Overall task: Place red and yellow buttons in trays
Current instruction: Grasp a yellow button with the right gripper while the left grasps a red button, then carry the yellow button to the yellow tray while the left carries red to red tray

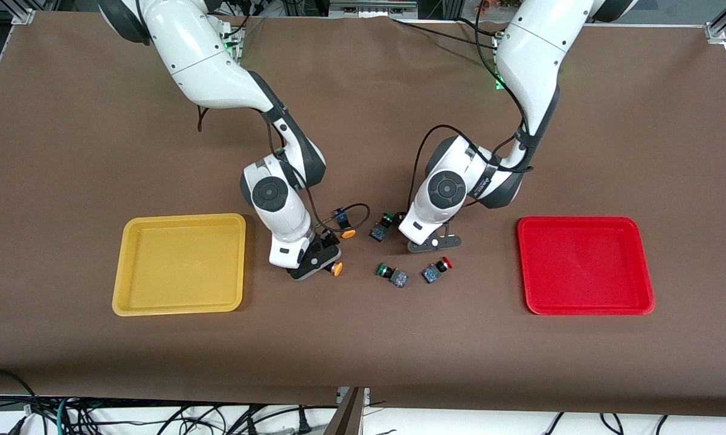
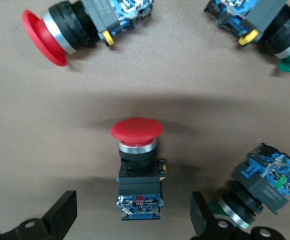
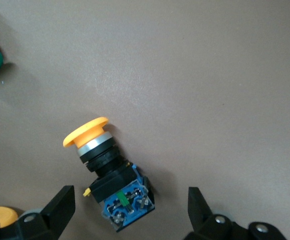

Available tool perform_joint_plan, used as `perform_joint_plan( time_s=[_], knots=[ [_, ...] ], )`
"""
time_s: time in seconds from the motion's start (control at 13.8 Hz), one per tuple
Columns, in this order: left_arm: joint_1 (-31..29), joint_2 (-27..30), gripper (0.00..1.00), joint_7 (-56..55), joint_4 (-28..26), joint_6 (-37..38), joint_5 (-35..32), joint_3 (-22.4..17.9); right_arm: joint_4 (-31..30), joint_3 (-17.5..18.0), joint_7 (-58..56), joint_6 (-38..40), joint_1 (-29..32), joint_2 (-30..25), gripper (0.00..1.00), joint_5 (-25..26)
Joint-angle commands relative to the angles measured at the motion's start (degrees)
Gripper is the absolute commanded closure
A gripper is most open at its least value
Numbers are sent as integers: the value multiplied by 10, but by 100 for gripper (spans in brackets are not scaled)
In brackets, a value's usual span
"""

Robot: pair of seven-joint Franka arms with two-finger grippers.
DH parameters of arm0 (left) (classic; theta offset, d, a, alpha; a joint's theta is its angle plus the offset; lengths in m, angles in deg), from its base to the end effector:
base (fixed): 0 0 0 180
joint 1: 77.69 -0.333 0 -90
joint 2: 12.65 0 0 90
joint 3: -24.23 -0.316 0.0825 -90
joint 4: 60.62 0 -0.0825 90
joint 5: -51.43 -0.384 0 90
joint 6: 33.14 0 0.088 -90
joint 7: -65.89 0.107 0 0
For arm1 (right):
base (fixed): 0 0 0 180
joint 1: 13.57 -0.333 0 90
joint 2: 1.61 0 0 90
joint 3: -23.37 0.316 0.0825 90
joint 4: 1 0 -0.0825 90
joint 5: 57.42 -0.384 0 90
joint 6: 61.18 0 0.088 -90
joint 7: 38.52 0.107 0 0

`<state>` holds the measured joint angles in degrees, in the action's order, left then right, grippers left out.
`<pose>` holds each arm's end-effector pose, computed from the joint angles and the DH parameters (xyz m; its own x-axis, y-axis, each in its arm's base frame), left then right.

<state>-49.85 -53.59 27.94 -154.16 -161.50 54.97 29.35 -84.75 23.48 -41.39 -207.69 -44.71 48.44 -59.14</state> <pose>0.5712 -0.3647 0.1934 0.9785 0.1435 -0.1478 0.1473 -0.9890 0.0146 0.6320 0.3827 0.1814 0.8211 0.5264 0.2206 0.5420 -0.8403 -0.0121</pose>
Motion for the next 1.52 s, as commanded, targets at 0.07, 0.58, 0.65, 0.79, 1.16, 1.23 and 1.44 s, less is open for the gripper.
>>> perform_joint_plan(
  time_s=[0.07,0.58,0.65,0.79,1.16,1.23,1.44],
  knots=[
    [10,2,0,-4,-18,-31,6,-8,-3,1,-13,-3,-4,2,1,-13],
    [11,-5,33,-5,-21,-47,5,-10,-1,1,-44,-32,2,10,42,-12],
    [11,-5,50,-5,-21,-47,5,-11,-1,1,-45,-32,2,10,48,-12],
    [11,-5,71,-5,-20,-47,5,-11,-1,1,-46,-32,4,10,56,-12],
    [1,21,81,2,-11,-38,5,-27,-3,1,-76,-26,14,4,88,-14],
    [-1,30,80,2,-11,-33,5,-30,-3,1,-76,-23,15,1,88,-14],
    [-35,59,80,46,-9,2,4,-37,-2,-1,-76,34,26,-27,88,-19]
  ],
)
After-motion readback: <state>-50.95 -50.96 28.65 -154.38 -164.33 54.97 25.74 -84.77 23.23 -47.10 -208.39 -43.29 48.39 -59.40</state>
